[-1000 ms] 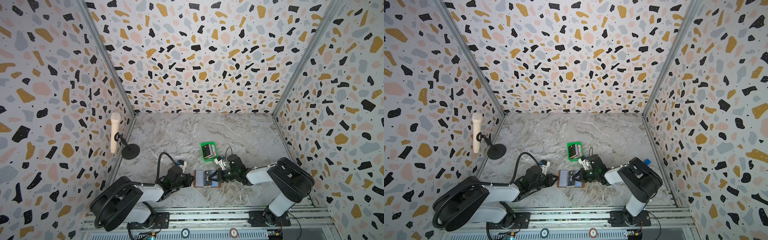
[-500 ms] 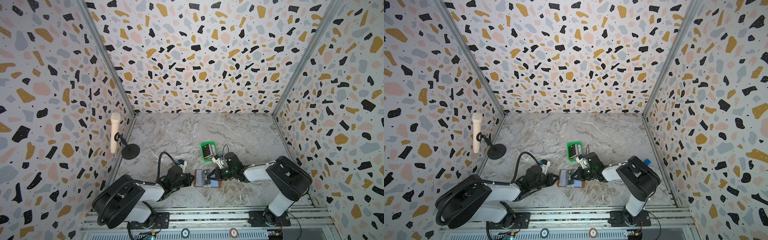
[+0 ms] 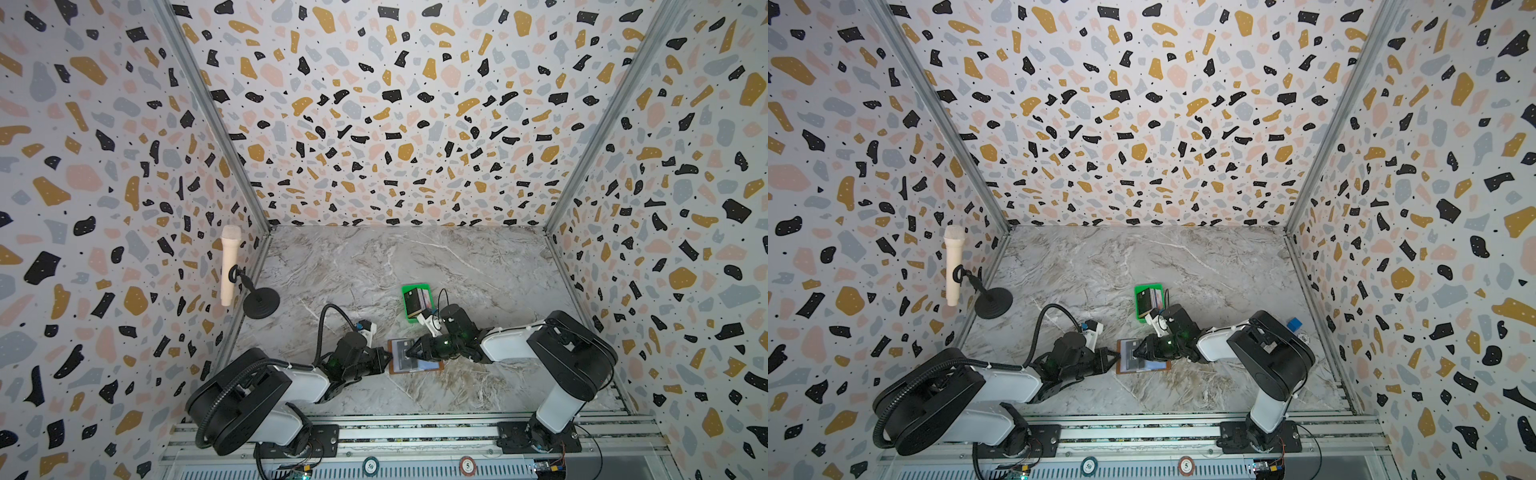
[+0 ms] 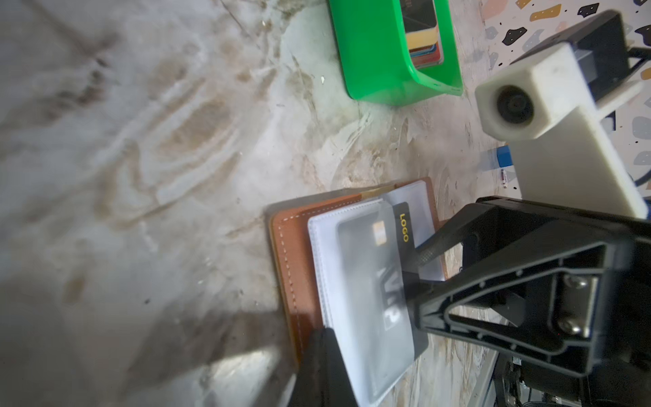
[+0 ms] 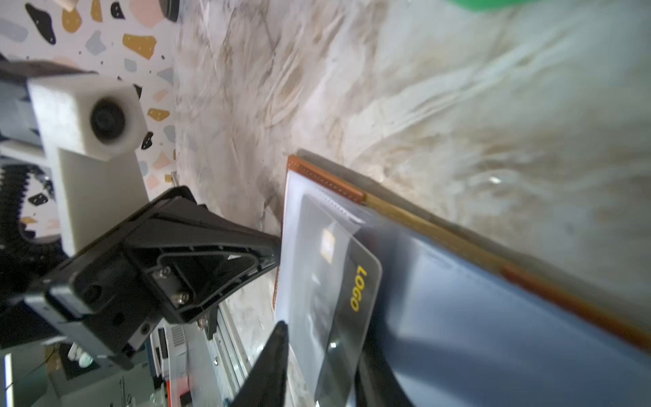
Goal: Insert credit cards into a card holder
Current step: Insert the credit card into the card slot.
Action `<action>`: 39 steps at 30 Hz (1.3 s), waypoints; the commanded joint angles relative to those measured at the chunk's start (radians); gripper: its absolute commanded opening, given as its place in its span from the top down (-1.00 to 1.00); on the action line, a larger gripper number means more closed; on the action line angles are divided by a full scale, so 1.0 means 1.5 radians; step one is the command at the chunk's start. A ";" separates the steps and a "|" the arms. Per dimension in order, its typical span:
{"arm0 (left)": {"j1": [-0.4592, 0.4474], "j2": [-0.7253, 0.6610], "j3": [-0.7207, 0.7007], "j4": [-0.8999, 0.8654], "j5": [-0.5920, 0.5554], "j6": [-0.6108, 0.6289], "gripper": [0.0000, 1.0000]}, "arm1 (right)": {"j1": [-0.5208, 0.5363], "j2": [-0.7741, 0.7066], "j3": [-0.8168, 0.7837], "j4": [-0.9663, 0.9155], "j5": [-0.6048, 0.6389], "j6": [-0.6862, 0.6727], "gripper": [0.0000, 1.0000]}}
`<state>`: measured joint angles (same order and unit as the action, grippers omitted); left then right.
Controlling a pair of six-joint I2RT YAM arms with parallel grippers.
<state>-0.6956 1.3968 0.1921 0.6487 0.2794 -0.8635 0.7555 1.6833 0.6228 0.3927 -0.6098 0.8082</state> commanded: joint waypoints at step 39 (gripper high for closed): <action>-0.003 0.026 0.015 -0.051 0.003 0.028 1.00 | 0.134 -0.006 0.136 -0.275 0.266 -0.185 0.77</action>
<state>-0.6968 1.4162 0.2142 0.6292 0.2871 -0.8242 0.9443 1.6634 0.8036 0.0174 -0.1898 0.5468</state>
